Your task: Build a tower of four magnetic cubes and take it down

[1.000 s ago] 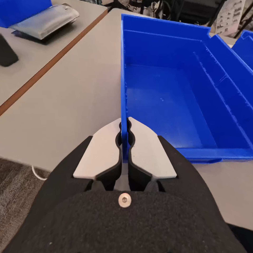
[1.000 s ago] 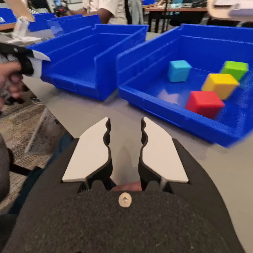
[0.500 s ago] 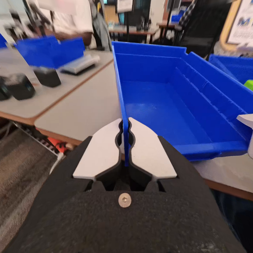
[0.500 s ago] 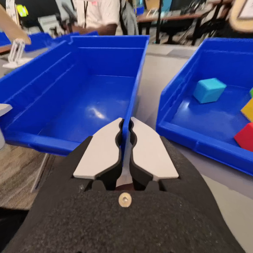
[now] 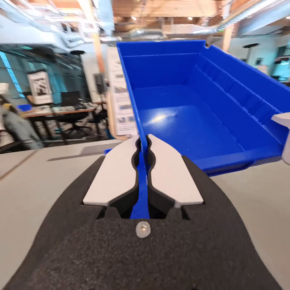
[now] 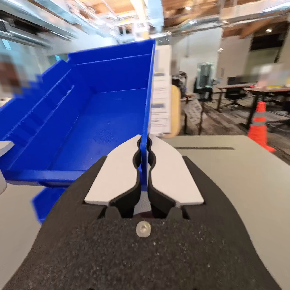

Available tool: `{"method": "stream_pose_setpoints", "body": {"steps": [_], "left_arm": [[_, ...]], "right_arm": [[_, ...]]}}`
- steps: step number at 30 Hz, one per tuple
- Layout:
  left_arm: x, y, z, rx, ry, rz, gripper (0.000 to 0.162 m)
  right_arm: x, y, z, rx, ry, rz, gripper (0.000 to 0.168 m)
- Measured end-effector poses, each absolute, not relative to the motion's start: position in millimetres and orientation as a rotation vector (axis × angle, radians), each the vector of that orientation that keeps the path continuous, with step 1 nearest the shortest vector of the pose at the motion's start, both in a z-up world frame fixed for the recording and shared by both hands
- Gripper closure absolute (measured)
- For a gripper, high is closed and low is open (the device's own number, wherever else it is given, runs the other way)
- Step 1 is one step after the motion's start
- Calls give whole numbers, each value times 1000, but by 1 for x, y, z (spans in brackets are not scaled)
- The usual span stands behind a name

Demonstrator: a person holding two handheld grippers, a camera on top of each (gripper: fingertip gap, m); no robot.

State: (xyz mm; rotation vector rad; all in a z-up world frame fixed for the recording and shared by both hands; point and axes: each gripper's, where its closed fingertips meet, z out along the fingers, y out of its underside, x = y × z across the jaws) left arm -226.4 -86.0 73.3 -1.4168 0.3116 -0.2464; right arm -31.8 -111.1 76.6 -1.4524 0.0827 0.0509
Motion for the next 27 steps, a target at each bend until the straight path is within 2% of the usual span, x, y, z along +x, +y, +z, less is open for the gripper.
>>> {"method": "stream_pose_setpoints", "body": {"steps": [7,12,17,23,27], "left_arm": [[-26,-56,-2,-1589,502,-429,157],[62,-63,-67,-1723,633,-461,156],[91,-68,-107,-1797,701,-418,155],[95,-75,-124,-1797,746,-444,150],[94,-93,-124,-1835,805,-585,136]], "right_arm": [[158,-116,7,-1690,356,-101,166],[243,-127,-56,-1830,457,-85,166],[270,-128,-106,-1901,502,-13,166],[278,-122,-117,-1892,450,-8,165],[286,-118,-121,-1853,476,67,163]]}}
